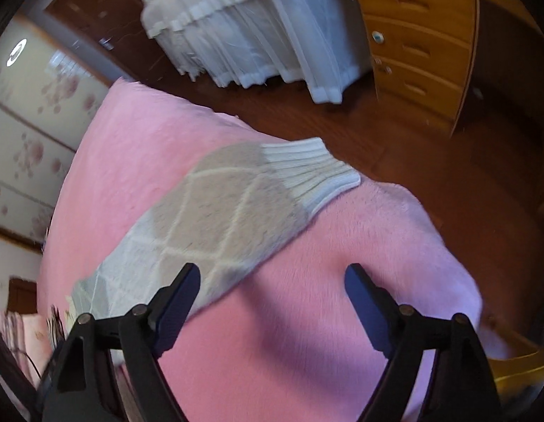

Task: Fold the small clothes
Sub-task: 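Grasp the white cuff of a sweater sleeve with the right gripper, then carry the sleeve across the sweater body with the right gripper and release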

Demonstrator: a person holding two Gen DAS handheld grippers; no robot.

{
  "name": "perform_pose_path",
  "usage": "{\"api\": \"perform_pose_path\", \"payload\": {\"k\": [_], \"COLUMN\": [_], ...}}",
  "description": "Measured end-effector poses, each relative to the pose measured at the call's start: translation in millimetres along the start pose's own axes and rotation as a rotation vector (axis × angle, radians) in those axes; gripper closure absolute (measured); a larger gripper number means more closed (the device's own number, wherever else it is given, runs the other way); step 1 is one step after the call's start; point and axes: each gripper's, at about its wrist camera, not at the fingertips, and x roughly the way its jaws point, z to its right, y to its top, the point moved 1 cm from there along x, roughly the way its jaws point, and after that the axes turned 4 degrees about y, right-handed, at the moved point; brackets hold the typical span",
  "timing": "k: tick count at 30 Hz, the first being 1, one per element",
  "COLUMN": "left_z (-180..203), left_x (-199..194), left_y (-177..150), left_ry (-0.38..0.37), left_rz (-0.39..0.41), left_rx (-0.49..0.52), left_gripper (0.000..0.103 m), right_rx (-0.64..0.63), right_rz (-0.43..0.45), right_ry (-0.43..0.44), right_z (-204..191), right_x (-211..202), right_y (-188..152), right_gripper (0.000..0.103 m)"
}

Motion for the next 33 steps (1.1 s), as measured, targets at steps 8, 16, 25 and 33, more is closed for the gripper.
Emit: {"api": "perform_pose_path", "payload": {"k": [8,16,25,33], "left_z": [4,-15,-111,-226], "left_x": [4,-16,-75,-64], "left_y": [12,36,16,-52], "left_ry": [-0.009,0.077,0.103,-0.023], "left_rz": [0.022,0.058,0.108,0.02], "left_rx": [-0.021,-0.043,-0.146,-0.328], "left_gripper": [0.001,0.001,0.001,0.001], "right_rx": [-0.028,-0.283,-0.68,-1.012], "right_rz": [0.034,0.153,0.164,-0.031], "right_ry": [-0.039,-0.028,0.248,0.275], "right_z": [-7,-69,-213,-298], "right_x": [26,-23,-72,17], "right_y": [27,13,-64,-202], "right_gripper": [0.081,0.093,0.093,0.093]}}
